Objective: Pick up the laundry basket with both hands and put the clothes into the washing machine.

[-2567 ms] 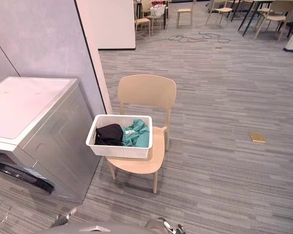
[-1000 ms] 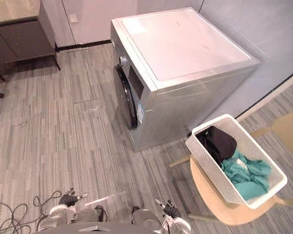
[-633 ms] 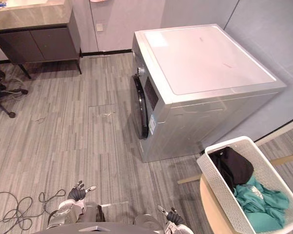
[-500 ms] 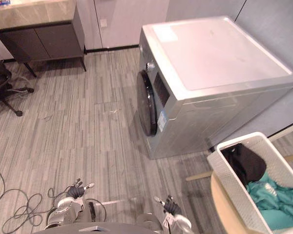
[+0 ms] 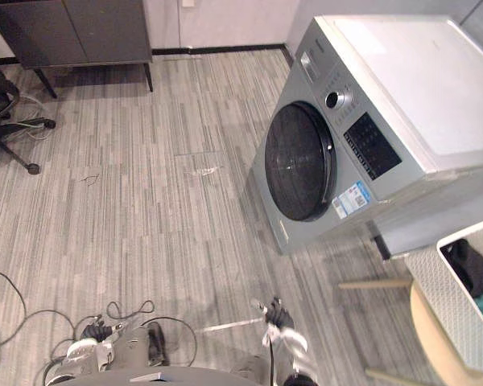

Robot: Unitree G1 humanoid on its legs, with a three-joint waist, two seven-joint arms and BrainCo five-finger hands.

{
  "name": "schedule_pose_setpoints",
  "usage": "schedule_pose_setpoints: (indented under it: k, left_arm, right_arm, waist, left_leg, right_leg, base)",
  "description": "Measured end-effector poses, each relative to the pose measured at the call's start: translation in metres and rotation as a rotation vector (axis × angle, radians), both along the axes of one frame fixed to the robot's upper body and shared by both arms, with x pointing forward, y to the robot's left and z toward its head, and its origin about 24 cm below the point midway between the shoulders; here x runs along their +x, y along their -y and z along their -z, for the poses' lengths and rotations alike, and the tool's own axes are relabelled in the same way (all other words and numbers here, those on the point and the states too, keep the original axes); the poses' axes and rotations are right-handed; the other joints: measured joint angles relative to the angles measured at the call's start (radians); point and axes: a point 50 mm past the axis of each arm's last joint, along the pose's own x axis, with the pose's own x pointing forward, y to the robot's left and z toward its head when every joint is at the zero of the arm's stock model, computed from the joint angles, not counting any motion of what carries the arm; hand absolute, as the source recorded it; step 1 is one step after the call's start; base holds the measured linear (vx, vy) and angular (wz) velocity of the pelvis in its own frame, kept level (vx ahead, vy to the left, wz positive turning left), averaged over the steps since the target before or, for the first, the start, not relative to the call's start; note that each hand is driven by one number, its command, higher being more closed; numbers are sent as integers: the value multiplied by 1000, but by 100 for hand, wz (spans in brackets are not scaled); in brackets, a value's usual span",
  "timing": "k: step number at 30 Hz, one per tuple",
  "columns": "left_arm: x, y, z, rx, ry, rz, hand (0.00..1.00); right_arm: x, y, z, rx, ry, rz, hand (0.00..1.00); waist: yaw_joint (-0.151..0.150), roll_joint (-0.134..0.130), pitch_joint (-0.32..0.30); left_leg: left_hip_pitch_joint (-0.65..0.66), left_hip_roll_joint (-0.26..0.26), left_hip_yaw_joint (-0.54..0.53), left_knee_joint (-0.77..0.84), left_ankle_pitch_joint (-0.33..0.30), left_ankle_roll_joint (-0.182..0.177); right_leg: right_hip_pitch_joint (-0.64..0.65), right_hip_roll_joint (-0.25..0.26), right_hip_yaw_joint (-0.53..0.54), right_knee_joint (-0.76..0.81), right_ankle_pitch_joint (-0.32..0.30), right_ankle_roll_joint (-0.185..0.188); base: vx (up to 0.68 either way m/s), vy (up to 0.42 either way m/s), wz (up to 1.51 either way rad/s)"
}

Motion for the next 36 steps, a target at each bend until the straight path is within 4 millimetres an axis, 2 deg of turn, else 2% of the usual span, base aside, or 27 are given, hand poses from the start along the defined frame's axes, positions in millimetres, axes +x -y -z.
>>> schedule_pose_setpoints:
  k: [2,4,5,6,7,9,10,11,13,16,18,20,21,22,23,24,25,27,28,29,30,31,32,34,35,36]
  left_arm:
    - [8,-14,-8,51,37,-1,0]
    - [12,-20,-11,73,47,-3,0]
    - [14,-21,-12,75,51,-1,0]
    - [15,-19,-12,78,52,10,0]
    - [15,-19,-12,82,46,17,0]
    - [18,-12,-9,64,28,26,0]
    - [21,0,-7,34,28,29,0]
    - [20,4,-6,24,26,31,0]
    - [22,19,-3,-15,16,54,0]
    - [26,32,-4,-48,32,73,0]
    - [27,37,-5,-51,46,81,0]
    - [22,42,-2,-66,37,75,0]
    - [13,43,1,-80,20,48,0]
    - [11,43,1,-85,19,31,0]
    - [7,48,2,-99,25,11,0]
    - [1,54,4,-115,17,9,0]
    - [-4,59,6,-129,5,10,0]
    - [-7,57,6,-123,8,8,0]
    - [-9,55,6,-118,7,1,0]
    - [-13,54,7,-116,0,-3,0]
    - [-15,53,7,-112,-1,-6,0]
    - [-17,51,8,-109,-3,-7,0]
    - [-18,50,8,-106,-6,-8,0]
    - [-24,46,10,-94,-31,-8,0]
    - [-27,46,12,-90,-47,2,0]
    - [-35,45,15,-96,-75,-20,0]
  right_arm:
    - [19,-5,-22,-28,120,-48,0]
    - [31,-3,-46,-89,233,-76,0]
    - [35,-2,-53,-105,268,-80,0]
    - [40,2,-66,-158,319,-95,0]
    - [44,6,-77,-214,364,-99,0]
    - [47,18,-90,-272,413,-54,0]
    - [47,27,-99,-312,442,-18,0]
    - [48,31,-104,-327,456,4,0]
    - [42,44,-117,-414,486,48,0]
    - [35,56,-129,-497,508,93,0]
    - [33,60,-139,-562,535,107,0]
    - [33,54,-141,-605,534,65,0]
    - [35,45,-145,-631,557,16,0]
    - [37,40,-147,-632,570,-2,0]
    - [40,33,-152,-642,598,-36,0]
    - [45,26,-157,-647,625,-72,0]
    - [48,24,-160,-654,637,-93,0]
    - [52,21,-161,-659,647,-110,0]
    - [55,21,-164,-664,655,-113,0]
    - [56,22,-165,-668,657,-110,0]
    - [56,25,-166,-681,654,-111,0]
    - [56,27,-166,-694,650,-122,0]
    - [57,29,-166,-701,647,-125,0]
    - [68,34,-166,-724,631,-135,0]
    - [70,36,-169,-737,633,-138,0]
    - [75,37,-176,-755,653,-142,0]
  waist:
    - [5,1,-2]
    - [-17,-2,-16]
    - [-17,-6,-17]
    - [-23,-2,-15]
    - [-30,-11,-16]
    - [-46,-11,-10]
    - [-46,9,-10]
    - [-44,13,-10]
    - [-62,25,-2]
    - [-77,31,3]
    - [-72,34,6]
    - [-67,40,10]
    - [-51,53,24]
    - [-48,50,32]
    - [-32,52,34]
    - [-7,59,40]
    - [4,61,47]
    - [9,61,52]
    - [12,58,55]
    - [11,56,57]
    - [6,56,57]
    - [6,57,57]
    - [5,58,57]
    - [4,74,65]
    - [6,86,66]
    - [17,115,62]
  left_leg:
    - [69,-7,56,-80,19,16]
    - [128,-37,86,-180,59,16]
    - [150,-47,95,-220,78,16]
    - [186,-63,116,-295,118,10]
    - [210,-73,128,-338,148,2]
    - [225,-88,125,-365,165,-17]
    - [234,-82,107,-395,188,-34]
    - [246,-79,96,-415,194,-44]
    - [281,-70,83,-466,226,-62]
    - [315,-66,39,-470,240,-68]
    - [321,-63,14,-447,223,-76]
    - [310,-43,3,-344,170,-88]
    - [299,-21,-2,-223,130,-89]
    - [269,-10,-9,-127,124,-87]
    - [193,6,-58,51,149,-64]
    - [152,1,-118,154,202,-64]
    - [128,-6,-149,206,255,-65]
    - [60,-36,-198,276,328,-43]
    - [49,-68,-227,259,251,-36]
    - [47,-83,-246,233,223,-31]
    - [52,-104,-287,127,194,-34]
    - [69,-118,-325,-35,192,-37]
    - [77,-119,-341,-120,195,-43]
    - [99,-117,-374,-348,205,-89]
    - [101,-113,-373,-354,208,-99]
    - [107,-105,-374,-358,210,-99]
  right_leg:
    - [-44,64,-55,87,-109,-20]
    - [-59,144,-70,116,-205,-4]
    - [-67,165,-89,117,-235,-12]
    - [-84,217,-123,109,-280,-38]
    - [-97,261,-171,66,-276,-92]
    - [-76,282,-233,-35,-232,-153]
    - [-53,300,-220,-86,-192,-158]
    - [-52,308,-216,-94,-187,-163]
    - [-35,326,-228,-91,-184,-170]
    - [11,326,-253,-91,-195,-182]
    - [1,325,-266,-18,-256,-194]
    - [2,325,-272,58,-316,-207]
    - [24,326,-270,86,-343,-217]
    - [32,324,-267,102,-351,-222]
    - [35,316,-258,128,-363,-224]
    - [38,313,-231,143,-368,-226]
    - [48,309,-211,135,-366,-229]
    - [75,284,-173,83,-356,-246]
    - [78,265,-145,76,-353,-251]
    - [79,255,-138,78,-353,-250]
    - [80,244,-132,81,-354,-249]
    - [78,238,-132,89,-357,-244]
    - [78,238,-132,92,-363,-238]
    - [85,243,-130,98,-394,-216]
    - [88,249,-123,97,-402,-209]
    - [95,262,-101,96,-420,-186]
  base:
    - [9,144,-64]
    - [-2,24,-36]
    - [-13,-47,-31]
    - [-14,-98,-35]
    - [-13,-160,-20]
    - [28,-172,-17]
    - [48,-109,-38]
    - [38,-90,-32]
    - [20,-98,-4]
    - [9,-72,27]
    - [-45,-57,26]
    - [-43,-81,17]
    - [-12,-44,-3]
    - [-51,-101,-11]
    - [-58,-94,-33]
    - [-50,-101,-48]
    - [-2,-20,-48]
    - [31,41,-36]
    - [59,58,-39]
    - [80,35,-30]
    - [62,30,-10]
    - [104,75,-4]
    - [135,143,-2]
    - [181,222,-11]
    - [237,306,-41]
    - [308,414,-65]
